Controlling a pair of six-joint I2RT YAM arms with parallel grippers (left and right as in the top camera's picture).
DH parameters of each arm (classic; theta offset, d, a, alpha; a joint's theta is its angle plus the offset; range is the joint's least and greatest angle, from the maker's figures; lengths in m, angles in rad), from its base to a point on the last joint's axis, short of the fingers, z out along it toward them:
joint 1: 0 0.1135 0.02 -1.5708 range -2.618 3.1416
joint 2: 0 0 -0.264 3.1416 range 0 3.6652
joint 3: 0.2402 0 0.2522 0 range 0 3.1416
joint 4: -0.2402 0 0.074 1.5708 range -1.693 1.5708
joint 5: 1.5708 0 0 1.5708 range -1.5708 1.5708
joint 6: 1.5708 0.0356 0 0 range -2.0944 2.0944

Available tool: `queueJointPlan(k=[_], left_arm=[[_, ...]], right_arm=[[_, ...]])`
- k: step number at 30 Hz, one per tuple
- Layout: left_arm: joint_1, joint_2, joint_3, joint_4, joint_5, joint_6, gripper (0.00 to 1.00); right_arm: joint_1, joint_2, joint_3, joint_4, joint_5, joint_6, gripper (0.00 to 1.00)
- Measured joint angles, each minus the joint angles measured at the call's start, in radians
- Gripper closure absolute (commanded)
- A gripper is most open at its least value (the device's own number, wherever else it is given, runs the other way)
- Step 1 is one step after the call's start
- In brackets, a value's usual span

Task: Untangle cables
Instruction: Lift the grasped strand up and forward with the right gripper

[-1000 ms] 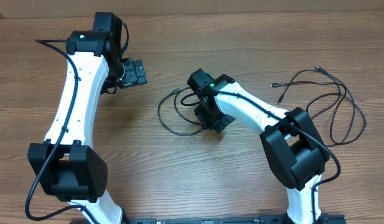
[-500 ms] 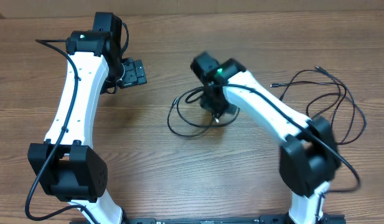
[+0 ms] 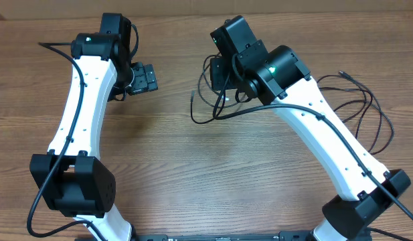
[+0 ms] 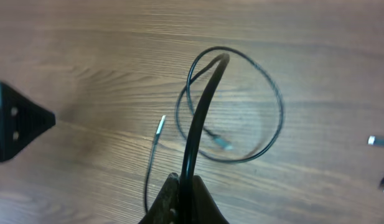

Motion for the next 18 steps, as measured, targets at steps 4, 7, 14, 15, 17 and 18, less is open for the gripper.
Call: queueJointPlan(k=[4,7,14,15,17,18], left_arm=[[0.000,0.000,0.000,0.000,0.000,0.000,0.00],[0.000,0.000,0.000,0.000,0.000,0.000,0.00],[0.000,0.000,0.000,0.000,0.000,0.000,0.00],[0.000,0.000,0.000,0.000,0.000,0.000,0.00],[0.000,0.000,0.000,0.000,0.000,0.000,0.00],[0.000,0.000,0.000,0.000,0.000,0.000,0.00]], right_arm=[[-0.001,-0.031,0.000,0.034,-0.136,-0.135,0.96],[0.000,-0.067,0.000,0.055,-0.219,-0.201,0.96],[-0.001,-0.095,0.003,0.046,-0.135,-0.217,0.96],[-0.001,-0.094,0.003,0.042,-0.108,-0.199,0.96],[-0.002,-0.093,0.003,0.043,-0.054,-0.162,0.96],[-0.002,-0.093,0.003,0.043,-0.031,-0.145,0.96]])
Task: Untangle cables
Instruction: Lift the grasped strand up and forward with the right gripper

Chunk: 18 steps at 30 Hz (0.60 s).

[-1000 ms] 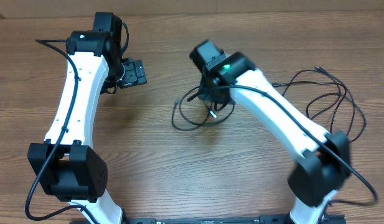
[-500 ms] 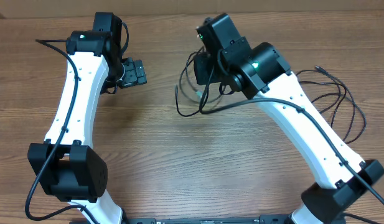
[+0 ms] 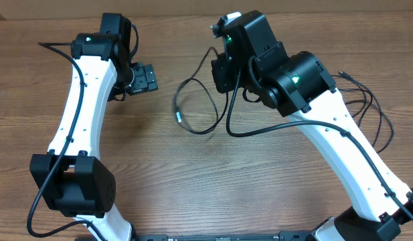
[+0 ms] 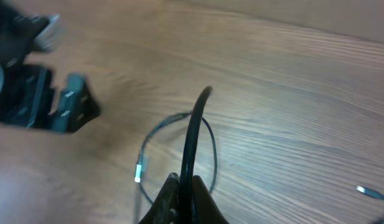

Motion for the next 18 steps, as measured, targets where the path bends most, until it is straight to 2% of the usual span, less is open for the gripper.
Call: queueJointPlan(k=[6,18], left_arm=[[0.000,0.000,0.000,0.000,0.000,0.000,0.00],[0.000,0.000,0.000,0.000,0.000,0.000,0.00]], right_arm=[[-0.006,0.002,0.000,-0.001,0.064,0.066,0.96],[-0.029,0.004,0.000,-0.025,0.032,0.105,0.96]])
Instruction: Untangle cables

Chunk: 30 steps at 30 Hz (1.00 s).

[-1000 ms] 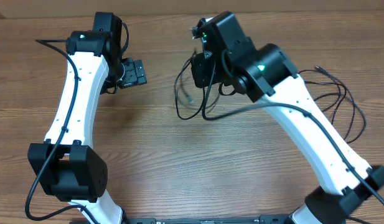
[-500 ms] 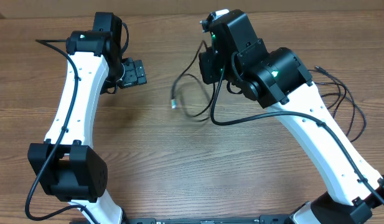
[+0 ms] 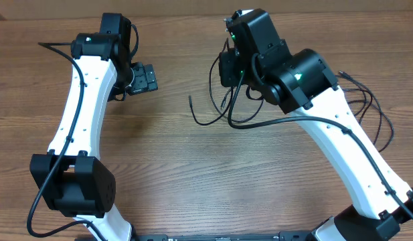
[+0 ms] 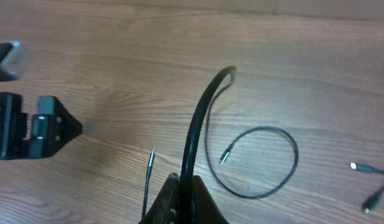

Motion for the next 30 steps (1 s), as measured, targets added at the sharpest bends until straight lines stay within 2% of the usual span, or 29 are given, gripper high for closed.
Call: queueJointPlan(k=[8,17,24,30], left_arm=[[0.000,0.000,0.000,0.000,0.000,0.000,0.00],[0.000,0.000,0.000,0.000,0.000,0.000,0.00],[0.000,0.000,0.000,0.000,0.000,0.000,0.00],[0.000,0.000,0.000,0.000,0.000,0.000,0.00]], right_arm=[[-0.088,0.033,-0.026,0.006,-0.038,0.056,0.96],[-0.236,0.158,-0.140,0.064,-0.262,0.078,0.96],[-0.320,0.176,-0.216,0.069,-0.321,0.079,0.96],[-0.327,0.176,-0.353,0.120,-0.344,0.109,0.90]])
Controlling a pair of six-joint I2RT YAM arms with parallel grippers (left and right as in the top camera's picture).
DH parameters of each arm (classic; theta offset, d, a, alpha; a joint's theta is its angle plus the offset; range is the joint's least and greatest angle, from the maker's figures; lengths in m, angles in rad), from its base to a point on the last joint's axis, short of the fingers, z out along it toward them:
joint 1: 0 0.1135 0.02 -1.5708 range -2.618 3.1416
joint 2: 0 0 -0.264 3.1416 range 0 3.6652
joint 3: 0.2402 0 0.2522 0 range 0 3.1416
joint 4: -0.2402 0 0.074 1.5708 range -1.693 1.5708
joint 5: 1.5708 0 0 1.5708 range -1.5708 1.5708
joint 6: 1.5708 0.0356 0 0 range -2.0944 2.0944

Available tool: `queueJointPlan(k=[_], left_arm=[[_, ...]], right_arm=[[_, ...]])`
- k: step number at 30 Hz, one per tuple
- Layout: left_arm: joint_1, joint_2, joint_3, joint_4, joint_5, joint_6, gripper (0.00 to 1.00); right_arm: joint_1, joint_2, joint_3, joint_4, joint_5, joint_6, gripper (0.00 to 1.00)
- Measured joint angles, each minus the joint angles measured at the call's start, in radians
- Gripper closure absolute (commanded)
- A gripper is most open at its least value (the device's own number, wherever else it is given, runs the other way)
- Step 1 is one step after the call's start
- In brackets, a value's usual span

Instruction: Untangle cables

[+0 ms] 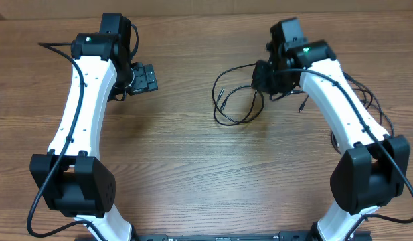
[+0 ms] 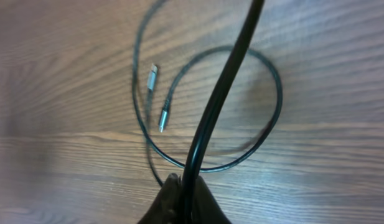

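My right gripper [image 2: 184,186] is shut on a thick black cable [image 2: 218,102] that runs from its fingertips up and out of the top of the right wrist view. Under it on the wooden table lies a thin black cable loop [image 2: 274,109] with two plug ends [image 2: 153,76] inside it. From overhead the right gripper [image 1: 265,77] hangs just right of that loop [image 1: 236,107]. My left gripper [image 1: 144,78] hovers at the back left, apart from every cable, its fingers apart with nothing between them.
More black cables [image 1: 370,107] lie bunched at the right side of the table, partly under the right arm [image 1: 333,94]. The left arm [image 1: 79,107] reaches along the left side. The table's back edge [image 1: 193,15] runs along the top.
My right gripper, still shut on the black cable, has moved right and lower toward the table. The thin loop now lies to its left. The left arm has not moved.
The right gripper held the black cable at every moment. It stood over the centre back, then higher and further left with the loop dangling, then back toward the centre. Now it is right of centre and the loop lies on the table. The left arm stayed still.
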Motion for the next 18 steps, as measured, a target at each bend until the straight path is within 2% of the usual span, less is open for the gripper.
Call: queueJointPlan(k=[3,8,12,14,15,18], left_arm=[[0.000,0.000,0.000,0.000,0.000,0.000,0.00],[0.000,0.000,0.000,0.000,0.000,0.000,0.00],[0.000,0.000,0.000,0.000,0.000,0.000,0.00],[0.000,0.000,0.000,0.000,0.000,0.000,0.00],[0.000,0.000,0.000,0.000,0.000,0.000,0.00],[0.000,0.000,0.000,0.000,0.000,0.000,0.00]], right_arm=[[0.006,0.000,-0.085,0.058,-0.008,0.035,0.86],[0.016,0.000,-0.213,0.140,-0.015,0.084,0.70],[0.033,0.000,-0.242,0.145,-0.018,0.100,0.68],[0.045,0.000,-0.242,0.150,-0.018,0.104,0.43],[0.052,0.000,-0.242,0.151,-0.018,0.107,0.15],[0.072,0.000,-0.242,0.152,-0.018,0.104,0.10]])
